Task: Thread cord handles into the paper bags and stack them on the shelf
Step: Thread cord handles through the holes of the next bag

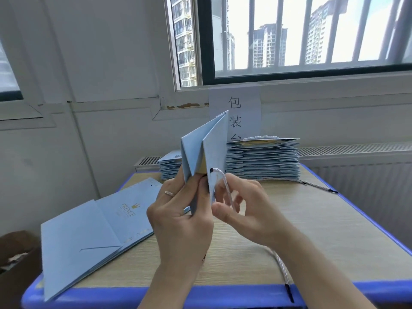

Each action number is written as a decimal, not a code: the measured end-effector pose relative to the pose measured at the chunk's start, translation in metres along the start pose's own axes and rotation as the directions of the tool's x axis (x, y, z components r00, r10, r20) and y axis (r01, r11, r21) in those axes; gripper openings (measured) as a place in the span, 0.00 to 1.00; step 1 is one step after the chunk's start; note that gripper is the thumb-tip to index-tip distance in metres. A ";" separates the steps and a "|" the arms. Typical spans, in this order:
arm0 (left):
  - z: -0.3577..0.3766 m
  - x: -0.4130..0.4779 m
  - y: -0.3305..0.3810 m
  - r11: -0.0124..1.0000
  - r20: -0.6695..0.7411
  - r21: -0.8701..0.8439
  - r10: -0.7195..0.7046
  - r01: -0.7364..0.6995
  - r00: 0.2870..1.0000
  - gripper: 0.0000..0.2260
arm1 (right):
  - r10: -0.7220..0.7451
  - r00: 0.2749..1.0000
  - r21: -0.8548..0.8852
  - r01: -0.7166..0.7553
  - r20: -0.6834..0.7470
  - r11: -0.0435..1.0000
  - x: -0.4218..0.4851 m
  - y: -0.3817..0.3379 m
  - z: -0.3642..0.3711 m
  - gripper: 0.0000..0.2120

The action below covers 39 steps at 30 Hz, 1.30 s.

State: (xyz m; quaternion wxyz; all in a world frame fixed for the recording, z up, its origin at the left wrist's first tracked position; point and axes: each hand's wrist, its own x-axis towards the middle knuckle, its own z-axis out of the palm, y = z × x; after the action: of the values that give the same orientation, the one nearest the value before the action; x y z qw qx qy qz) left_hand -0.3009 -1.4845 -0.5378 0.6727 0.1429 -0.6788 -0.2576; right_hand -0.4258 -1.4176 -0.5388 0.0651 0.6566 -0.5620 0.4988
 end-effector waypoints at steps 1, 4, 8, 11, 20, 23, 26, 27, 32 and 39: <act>0.000 0.001 -0.001 1.000 -0.010 0.021 0.022 -0.021 1.000 0.09 | -0.014 1.000 -0.030 0.014 0.004 0.999 -0.001 0.000 0.002 0.23; -0.001 0.005 -0.002 0.989 0.029 0.093 0.115 -0.117 0.993 0.09 | -0.062 0.998 -0.087 0.064 0.023 0.994 -0.003 0.001 0.005 0.20; -0.004 0.012 -0.001 0.964 0.106 0.140 0.212 -0.226 0.971 0.11 | -0.062 0.998 -0.067 0.063 0.016 0.996 -0.004 0.000 0.006 0.12; -0.003 0.013 -0.002 0.951 0.110 0.157 0.251 -0.266 0.962 0.10 | -0.039 0.998 -0.054 0.041 0.039 0.998 -0.003 0.000 0.007 0.09; -0.001 0.005 -0.007 0.940 0.055 0.217 0.257 -0.263 0.965 0.09 | -0.023 0.999 -0.007 0.024 0.026 1.000 -0.003 -0.001 0.007 0.10; -0.001 0.003 -0.012 0.930 0.035 0.280 0.238 -0.238 0.971 0.09 | -0.008 1.000 -0.005 0.008 0.030 1.000 -0.003 0.001 0.008 0.11; -0.001 -0.003 -0.018 0.921 0.000 0.292 0.269 -0.258 0.963 0.07 | 0.005 1.000 -0.019 -0.004 0.019 1.000 -0.003 0.003 0.010 0.11; -0.001 -0.004 -0.020 0.918 -0.010 0.290 0.284 -0.269 0.959 0.06 | 0.000 1.000 -0.025 0.000 0.012 1.000 -0.003 0.004 0.010 0.11; 0.002 -0.008 -0.023 0.926 -0.039 0.268 0.286 -0.265 0.958 0.05 | -0.021 1.000 -0.035 0.022 0.005 0.999 -0.004 0.007 0.009 0.07; -0.001 -0.010 -0.021 0.954 0.018 0.224 0.199 -0.198 0.980 0.05 | -0.015 1.000 -0.054 0.016 0.011 0.998 -0.005 0.009 0.011 0.05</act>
State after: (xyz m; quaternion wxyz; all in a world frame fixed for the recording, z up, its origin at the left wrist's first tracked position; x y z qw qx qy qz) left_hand -0.3029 -1.4965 -0.5574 0.6762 0.1499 -0.7129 -0.1102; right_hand -0.4261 -1.4245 -0.5527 0.0839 0.6615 -0.5706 0.4794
